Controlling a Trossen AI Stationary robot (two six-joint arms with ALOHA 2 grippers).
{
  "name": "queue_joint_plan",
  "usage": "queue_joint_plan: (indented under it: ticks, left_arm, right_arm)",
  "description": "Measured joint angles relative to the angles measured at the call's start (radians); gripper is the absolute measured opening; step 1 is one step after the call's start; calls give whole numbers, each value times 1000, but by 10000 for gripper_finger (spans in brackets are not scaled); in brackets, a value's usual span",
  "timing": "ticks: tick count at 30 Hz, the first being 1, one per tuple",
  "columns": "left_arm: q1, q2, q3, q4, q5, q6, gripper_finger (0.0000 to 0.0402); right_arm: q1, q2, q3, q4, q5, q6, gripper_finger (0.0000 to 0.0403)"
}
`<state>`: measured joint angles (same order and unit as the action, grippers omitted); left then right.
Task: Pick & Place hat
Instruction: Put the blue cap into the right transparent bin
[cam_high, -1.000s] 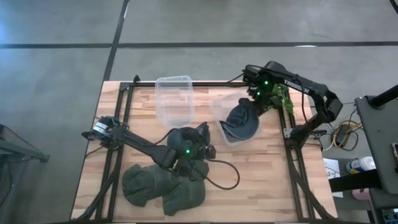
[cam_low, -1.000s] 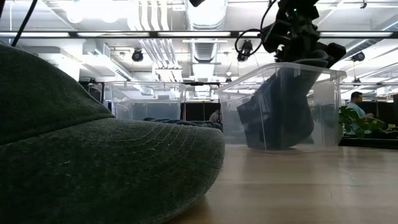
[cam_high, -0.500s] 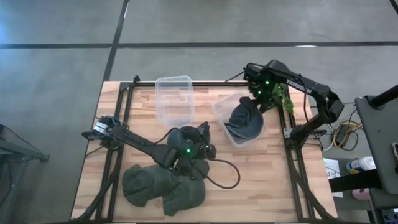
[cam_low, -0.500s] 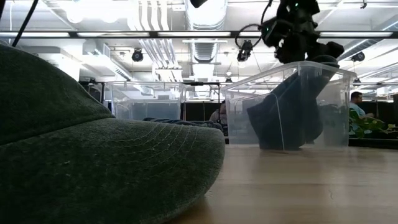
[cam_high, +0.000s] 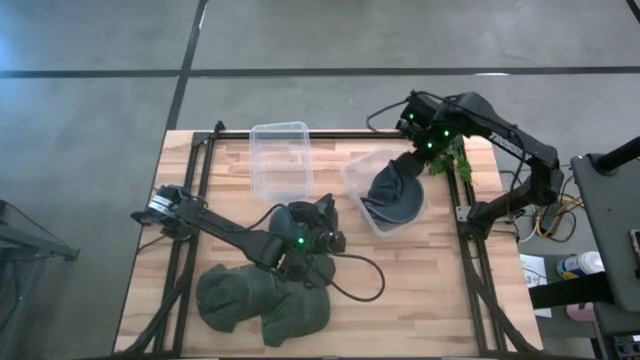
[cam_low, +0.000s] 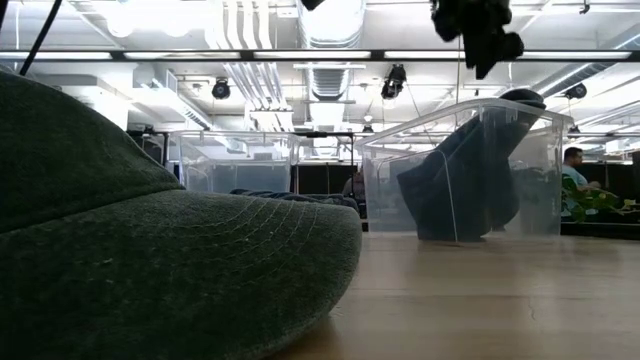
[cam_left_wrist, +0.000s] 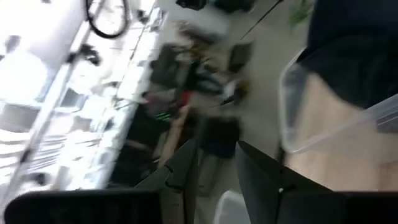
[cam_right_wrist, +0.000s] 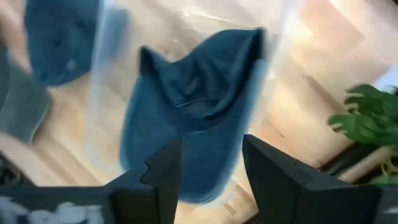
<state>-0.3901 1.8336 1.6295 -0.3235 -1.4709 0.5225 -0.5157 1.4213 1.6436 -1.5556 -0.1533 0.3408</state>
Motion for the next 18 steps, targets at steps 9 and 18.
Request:
queue_joint_plan:
  ticks: [9, 18]
  left_arm:
    - [70, -190, -2, -631, 772, -844, 96]
    - [47, -363, -267, -840, 939, -1469, 96]
  right_arm:
    - [311, -117, -51, 28, 105, 136, 148]
    - [615, -196, -112, 169, 240, 540, 148]
